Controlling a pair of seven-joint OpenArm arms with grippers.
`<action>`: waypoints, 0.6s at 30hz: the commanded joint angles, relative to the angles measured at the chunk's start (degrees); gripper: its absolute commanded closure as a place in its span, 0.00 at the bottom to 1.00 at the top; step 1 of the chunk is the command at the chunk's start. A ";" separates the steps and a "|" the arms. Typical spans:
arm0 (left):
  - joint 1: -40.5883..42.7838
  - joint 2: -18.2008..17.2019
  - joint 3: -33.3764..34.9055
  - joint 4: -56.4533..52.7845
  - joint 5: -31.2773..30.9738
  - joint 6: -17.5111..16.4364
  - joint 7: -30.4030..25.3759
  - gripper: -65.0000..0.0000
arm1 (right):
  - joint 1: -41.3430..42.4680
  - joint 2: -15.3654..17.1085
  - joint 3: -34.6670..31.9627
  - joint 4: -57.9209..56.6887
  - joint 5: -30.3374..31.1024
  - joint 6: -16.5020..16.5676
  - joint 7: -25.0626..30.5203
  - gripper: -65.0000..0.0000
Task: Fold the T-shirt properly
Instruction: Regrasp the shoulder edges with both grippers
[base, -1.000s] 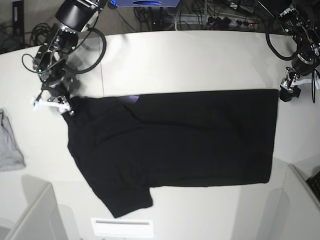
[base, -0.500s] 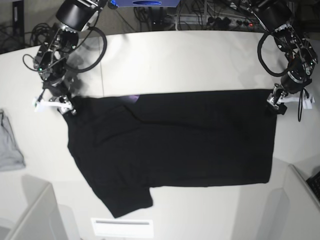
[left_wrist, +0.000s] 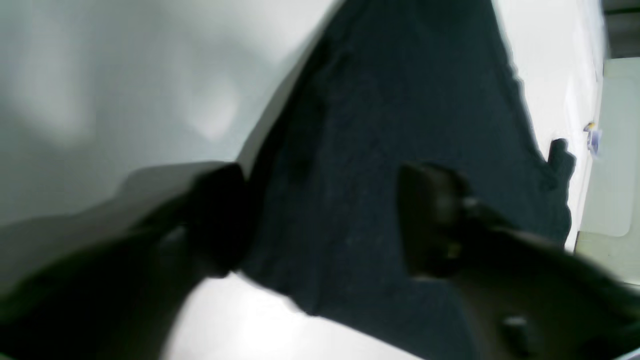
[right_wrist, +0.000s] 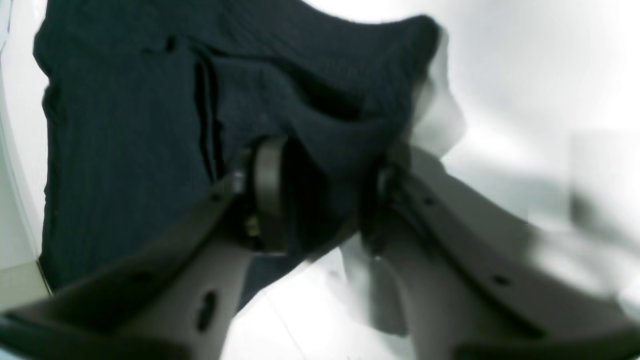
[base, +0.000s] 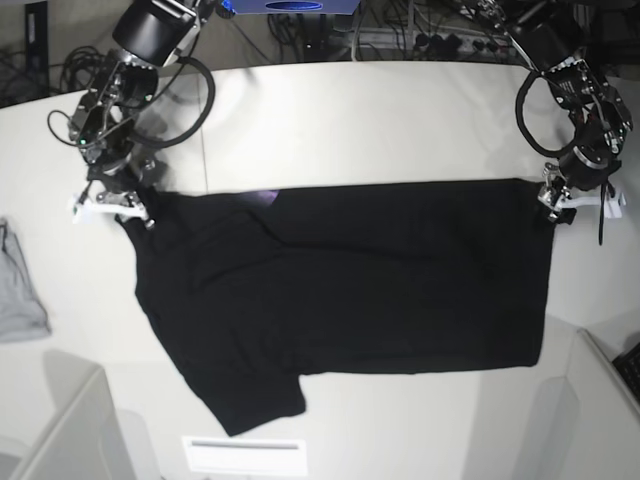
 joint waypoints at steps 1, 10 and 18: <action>-0.12 -0.82 -0.04 0.58 -0.13 0.23 0.65 0.50 | 0.33 0.16 0.01 0.39 0.02 -0.37 -0.59 0.75; 0.15 -0.91 -0.04 0.50 -0.13 0.23 0.74 1.00 | 0.33 1.04 0.19 0.39 0.11 -0.28 -0.59 1.00; 1.47 -0.91 -0.04 1.11 -0.22 0.23 0.91 1.00 | -0.02 1.21 3.97 0.74 0.11 -0.28 -0.85 1.00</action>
